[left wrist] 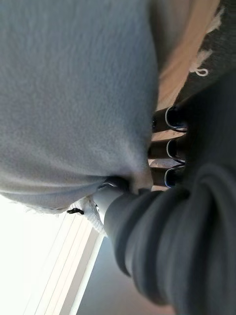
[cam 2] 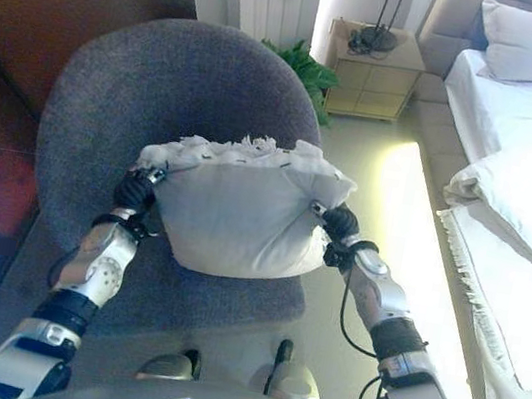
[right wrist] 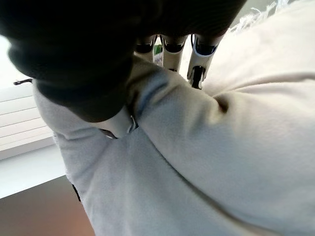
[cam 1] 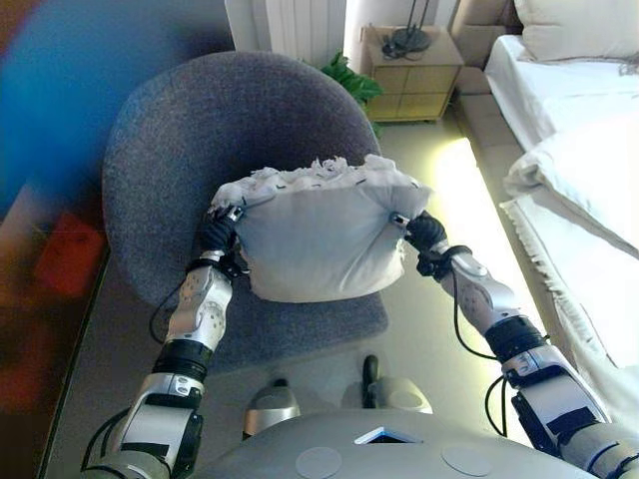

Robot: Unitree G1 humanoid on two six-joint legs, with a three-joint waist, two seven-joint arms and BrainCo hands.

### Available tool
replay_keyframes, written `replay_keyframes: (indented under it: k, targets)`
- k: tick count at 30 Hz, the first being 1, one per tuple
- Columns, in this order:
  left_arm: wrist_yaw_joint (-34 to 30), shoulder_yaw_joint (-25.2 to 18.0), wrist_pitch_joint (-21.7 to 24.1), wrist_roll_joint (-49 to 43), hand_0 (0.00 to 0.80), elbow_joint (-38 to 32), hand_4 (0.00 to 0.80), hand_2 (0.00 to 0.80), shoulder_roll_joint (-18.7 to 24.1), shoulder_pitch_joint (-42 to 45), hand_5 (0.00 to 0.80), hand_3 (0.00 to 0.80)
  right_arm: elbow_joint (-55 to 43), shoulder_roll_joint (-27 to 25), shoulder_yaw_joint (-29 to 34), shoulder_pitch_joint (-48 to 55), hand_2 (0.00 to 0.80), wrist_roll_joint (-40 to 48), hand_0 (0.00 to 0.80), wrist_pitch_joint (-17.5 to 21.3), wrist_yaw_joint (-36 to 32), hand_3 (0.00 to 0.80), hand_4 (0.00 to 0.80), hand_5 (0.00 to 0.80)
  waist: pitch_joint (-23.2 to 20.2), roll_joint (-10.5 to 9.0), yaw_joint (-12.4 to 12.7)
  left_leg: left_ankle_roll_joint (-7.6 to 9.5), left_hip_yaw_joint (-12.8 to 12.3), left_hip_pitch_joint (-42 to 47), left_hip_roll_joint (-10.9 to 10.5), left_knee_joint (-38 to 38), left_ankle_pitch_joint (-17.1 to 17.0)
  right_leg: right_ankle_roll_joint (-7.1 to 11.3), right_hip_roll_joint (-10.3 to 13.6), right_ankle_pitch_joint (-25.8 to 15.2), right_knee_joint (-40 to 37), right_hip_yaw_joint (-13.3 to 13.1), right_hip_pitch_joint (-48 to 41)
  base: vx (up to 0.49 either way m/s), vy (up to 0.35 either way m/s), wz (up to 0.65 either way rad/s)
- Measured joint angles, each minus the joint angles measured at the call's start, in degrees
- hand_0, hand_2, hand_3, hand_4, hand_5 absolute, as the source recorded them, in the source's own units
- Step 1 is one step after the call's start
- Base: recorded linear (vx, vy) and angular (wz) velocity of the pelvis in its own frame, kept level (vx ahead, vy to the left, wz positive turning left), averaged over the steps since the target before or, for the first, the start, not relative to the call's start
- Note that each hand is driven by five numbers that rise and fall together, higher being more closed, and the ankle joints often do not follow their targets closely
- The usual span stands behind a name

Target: Pick up the cushion and take it to the sofa

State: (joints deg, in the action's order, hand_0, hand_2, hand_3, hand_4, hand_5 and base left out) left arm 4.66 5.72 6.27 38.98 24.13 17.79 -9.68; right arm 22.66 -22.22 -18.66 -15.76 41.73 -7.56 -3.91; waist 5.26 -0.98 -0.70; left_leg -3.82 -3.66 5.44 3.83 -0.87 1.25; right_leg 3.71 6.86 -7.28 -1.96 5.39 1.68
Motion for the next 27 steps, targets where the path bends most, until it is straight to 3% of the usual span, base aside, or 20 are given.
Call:
replay_keyframes:
  k: [9,15,19,22,27]
  targets:
    - [3.14,-0.38,-0.8,-0.04,0.8,-0.75,0.8,0.8,0.86,0.76,0.8,0.8,-1.18,1.28,-0.39,1.85,0.8,-0.44,0.8,-1.79,-0.58,0.8,0.8,0.8,-0.05,0.31,0.37,-0.58,-0.86,0.98,0.29,-1.05,-0.46,0.14,-0.52,-0.72,-2.38,0.27,-1.61,0.071,0.042,0.01]
    - [5.52,-0.55,-0.78,-0.14,0.8,2.46,0.8,0.8,0.91,-1.12,0.8,0.8,2.62,1.41,-3.86,-4.09,0.8,0.6,0.8,-2.83,1.84,0.8,0.8,0.8,0.3,0.88,0.6,-0.69,-1.03,-0.34,0.27,-0.23,-0.37,0.02,-0.38,-0.9,-3.01,0.31,-1.12,-0.021,0.025,0.0]
    - [8.0,0.42,0.01,-0.05,0.8,7.9,0.8,0.8,1.8,-9.73,0.8,0.8,5.59,1.36,-5.55,-12.38,0.8,2.45,0.8,-2.81,5.04,0.8,0.8,0.8,0.87,1.29,0.76,-0.71,-1.01,-10.09,-0.26,4.88,-0.34,-0.19,0.33,-2.43,-0.52,-0.12,7.54,-0.254,0.015,0.02]
    - [9.71,2.28,1.14,0.6,0.8,14.56,0.8,0.8,2.15,-18.84,0.8,0.8,10.4,1.21,-6.52,-19.84,0.8,2.85,0.8,-2.8,6.23,0.8,0.8,0.8,3.38,1.94,0.27,-0.59,-0.96,-15.23,-0.87,8.0,-0.32,-0.48,0.49,-4.28,-0.33,-0.53,11.42,-0.17,0.005,-0.01]
    - [11.35,5.25,3.03,1.32,0.8,18.64,0.8,0.8,3.18,-28.7,0.8,0.8,15.27,0.99,-6.82,-25.73,0.8,2.97,0.8,-0.48,6.97,0.8,0.8,0.8,8.21,1.55,-0.51,-0.5,-1.09,-20.23,-0.89,10.44,-0.38,-0.61,0.76,-4.57,0.29,-1.41,15.94,-0.08,-0.019,-0.06]
